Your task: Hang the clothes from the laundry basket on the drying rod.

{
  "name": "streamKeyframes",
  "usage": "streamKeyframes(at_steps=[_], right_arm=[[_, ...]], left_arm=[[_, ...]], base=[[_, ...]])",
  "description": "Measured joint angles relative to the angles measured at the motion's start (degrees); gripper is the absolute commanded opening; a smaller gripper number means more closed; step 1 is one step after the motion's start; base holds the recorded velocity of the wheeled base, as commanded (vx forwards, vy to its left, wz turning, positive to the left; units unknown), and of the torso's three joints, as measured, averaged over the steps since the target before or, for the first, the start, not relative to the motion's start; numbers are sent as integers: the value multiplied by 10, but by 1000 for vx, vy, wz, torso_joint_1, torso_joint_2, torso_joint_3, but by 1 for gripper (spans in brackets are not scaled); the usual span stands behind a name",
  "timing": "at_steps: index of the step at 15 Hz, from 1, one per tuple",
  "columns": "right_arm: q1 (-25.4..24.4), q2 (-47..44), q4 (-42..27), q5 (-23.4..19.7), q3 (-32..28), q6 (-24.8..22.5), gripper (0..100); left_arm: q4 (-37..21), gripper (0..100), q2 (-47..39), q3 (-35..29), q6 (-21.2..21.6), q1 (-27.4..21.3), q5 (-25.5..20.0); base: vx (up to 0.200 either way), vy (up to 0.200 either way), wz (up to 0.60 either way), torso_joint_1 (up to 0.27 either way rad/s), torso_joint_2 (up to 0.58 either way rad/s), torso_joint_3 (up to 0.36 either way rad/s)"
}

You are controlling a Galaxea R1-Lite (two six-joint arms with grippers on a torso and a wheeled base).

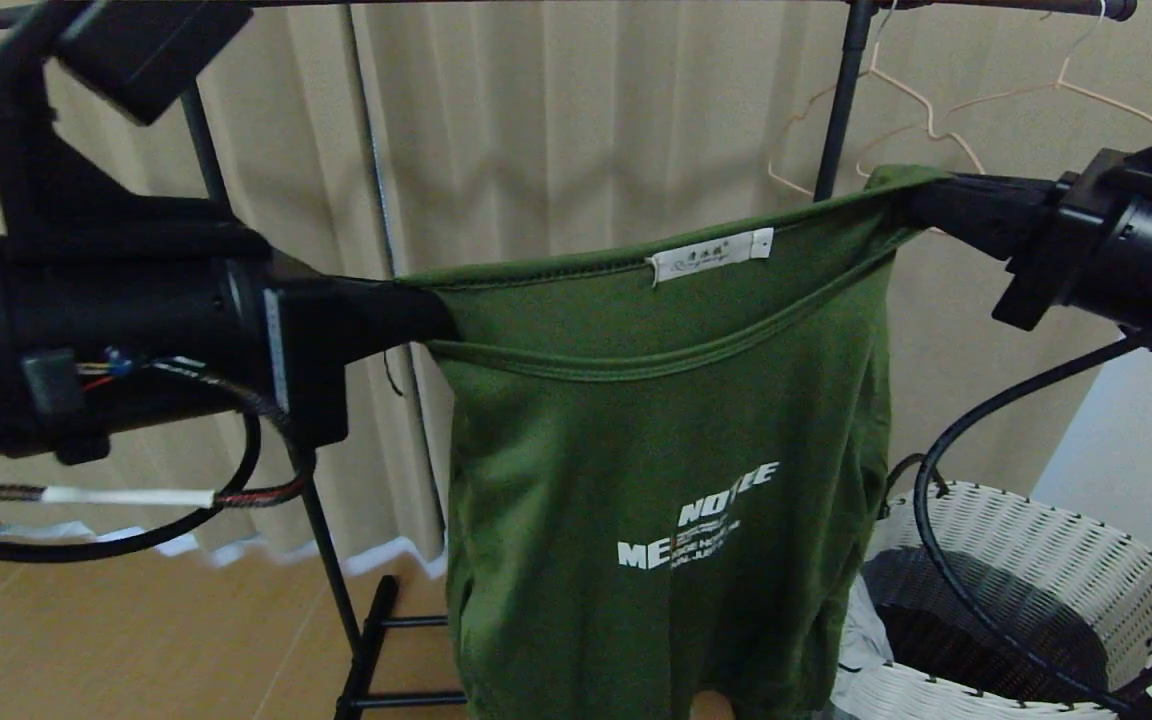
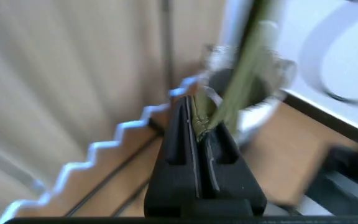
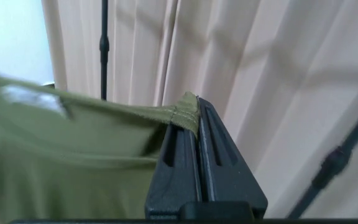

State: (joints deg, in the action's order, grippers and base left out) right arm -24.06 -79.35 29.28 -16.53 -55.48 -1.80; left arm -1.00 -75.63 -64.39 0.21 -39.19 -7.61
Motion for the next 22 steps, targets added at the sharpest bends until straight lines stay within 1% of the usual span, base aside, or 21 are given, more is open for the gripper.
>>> streamKeyframes(at_steps=[1,2,3,6,10,13,14,15,16,17,18,20,21,22], right_arm=[[-1,-14,7,0,-9,3,0],[-1,-29,12,0,-20,5,0],[-2,-40,14,0,-28,6,0],[-3,-54,14,0,-36,5,0],[-3,-52,11,2,-36,5,0],[-3,-33,-8,3,-33,5,0],[-3,-24,-20,3,-31,5,0],[-3,-11,-39,3,-29,5,0],[-3,2,-51,3,-29,5,0],[-3,11,-57,2,-29,5,0],[-3,23,-77,2,-29,5,0],[-3,62,-137,0,-22,5,0],[-3,81,-156,-2,-12,6,0],[-2,95,-156,-2,-2,6,0]], left_arm=[[1,0,17,10,1,-1,-39],[2,0,34,18,2,-5,-67],[4,0,46,23,3,-12,-76],[4,0,66,37,5,-22,-78],[5,0,71,42,5,-20,-74],[16,0,63,32,5,-9,-33],[21,0,58,31,5,-8,0],[35,0,49,31,4,-7,41],[50,0,37,30,4,-7,71],[56,0,29,30,4,-6,79],[87,0,18,27,4,-6,92],[156,0,-19,16,6,-5,136],[170,0,-34,7,10,-5,143],[171,0,-44,1,15,-6,144]], base=[[0,0,0,0,0,0],[0,0,0,0,0,0],[0,0,0,0,0,0],[0,0,0,0,0,0],[0,0,0,0,0,0],[0,0,0,0,0,0],[0,0,0,0,0,0],[0,0,0,0,0,0],[0,0,0,0,0,0],[0,0,0,0,0,0],[0,0,0,0,0,0],[0,0,0,0,0,0],[0,0,0,0,0,0],[0,0,0,0,0,0]])
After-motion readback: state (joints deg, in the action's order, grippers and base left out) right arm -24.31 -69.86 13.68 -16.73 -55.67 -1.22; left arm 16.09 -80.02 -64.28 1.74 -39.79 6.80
